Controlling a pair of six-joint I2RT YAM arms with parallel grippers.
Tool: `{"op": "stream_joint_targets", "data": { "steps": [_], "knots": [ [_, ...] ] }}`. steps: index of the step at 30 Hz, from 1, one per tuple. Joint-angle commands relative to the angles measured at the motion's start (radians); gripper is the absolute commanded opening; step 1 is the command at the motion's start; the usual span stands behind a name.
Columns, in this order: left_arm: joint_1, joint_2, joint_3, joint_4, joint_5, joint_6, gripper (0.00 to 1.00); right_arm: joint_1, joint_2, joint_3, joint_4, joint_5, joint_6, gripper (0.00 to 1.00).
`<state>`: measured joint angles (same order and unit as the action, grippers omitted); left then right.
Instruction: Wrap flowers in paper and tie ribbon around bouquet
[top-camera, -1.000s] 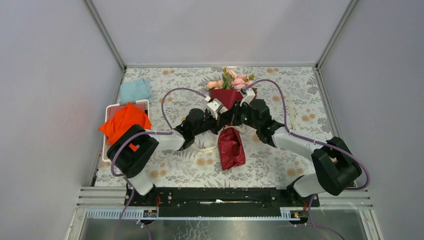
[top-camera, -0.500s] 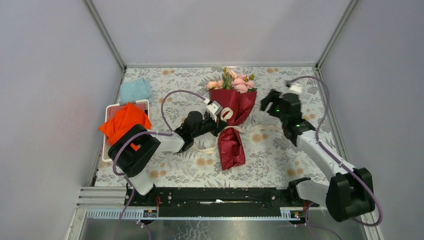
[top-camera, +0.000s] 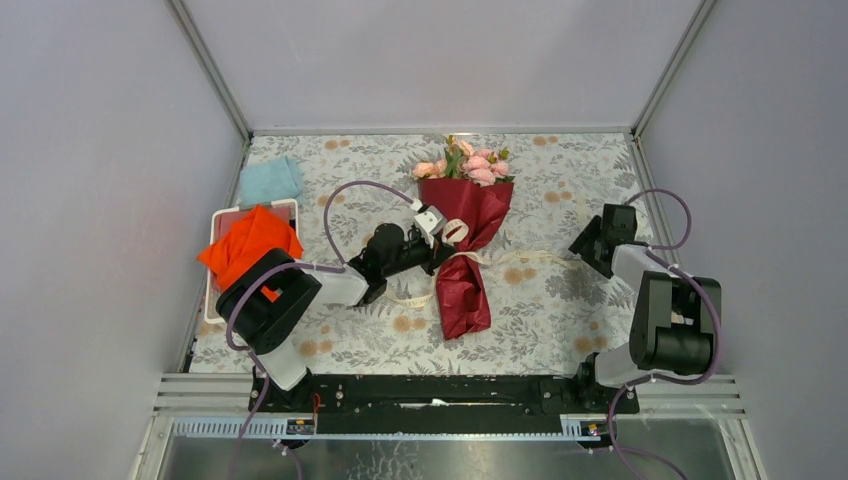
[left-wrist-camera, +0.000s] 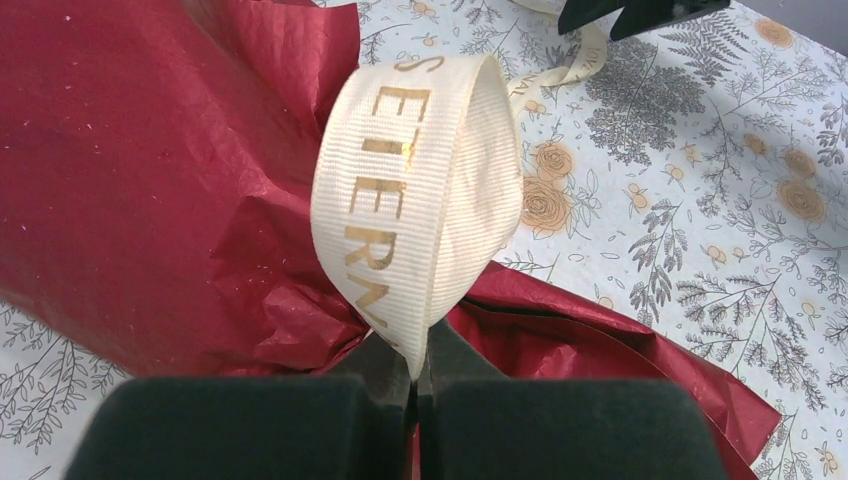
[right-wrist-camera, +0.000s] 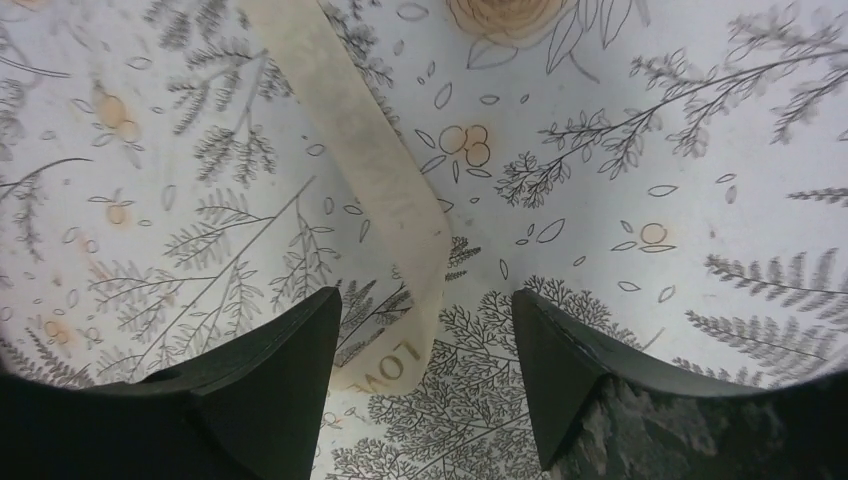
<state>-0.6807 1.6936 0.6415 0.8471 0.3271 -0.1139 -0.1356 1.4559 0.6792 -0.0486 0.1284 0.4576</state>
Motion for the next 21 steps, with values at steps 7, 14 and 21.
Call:
{"op": "stream_joint_targets", "data": {
  "steps": [7,14,21],
  "knots": [
    [-0.007,-0.015,-0.016,0.132,0.019,0.009,0.0,-0.041,0.141,0.068,-0.002,-0.178,-0.025,0.26],
    [-0.008,-0.061,-0.063,0.136,0.012,0.046,0.0,0.067,-0.053,0.21,0.014,-0.139,-0.082,0.0],
    [-0.03,-0.094,-0.108,0.181,0.016,0.195,0.0,0.59,-0.002,0.47,0.143,-0.14,-0.123,0.0]
  ]
}}
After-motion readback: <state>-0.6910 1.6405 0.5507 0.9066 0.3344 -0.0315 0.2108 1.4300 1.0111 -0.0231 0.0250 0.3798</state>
